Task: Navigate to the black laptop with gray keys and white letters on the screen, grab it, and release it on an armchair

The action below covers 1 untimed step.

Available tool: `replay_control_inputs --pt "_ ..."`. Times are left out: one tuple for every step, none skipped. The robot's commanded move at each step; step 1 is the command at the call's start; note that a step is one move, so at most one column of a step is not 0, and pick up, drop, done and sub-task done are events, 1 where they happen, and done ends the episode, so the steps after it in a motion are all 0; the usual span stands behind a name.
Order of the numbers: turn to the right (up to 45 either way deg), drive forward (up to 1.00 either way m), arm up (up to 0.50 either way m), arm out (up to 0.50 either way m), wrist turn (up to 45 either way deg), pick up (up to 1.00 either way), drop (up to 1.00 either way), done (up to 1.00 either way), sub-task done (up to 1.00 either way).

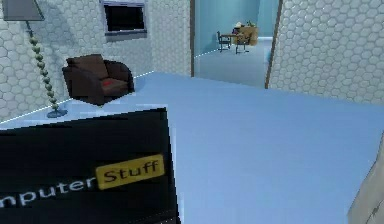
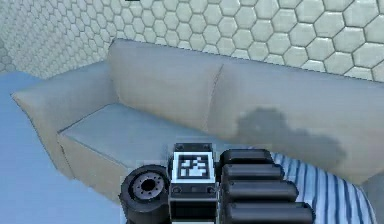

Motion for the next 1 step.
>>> replay_control_inputs --pt "0.0 0.8 0.0 0.0 0.0 0.0 0.0 0.0 0.0"
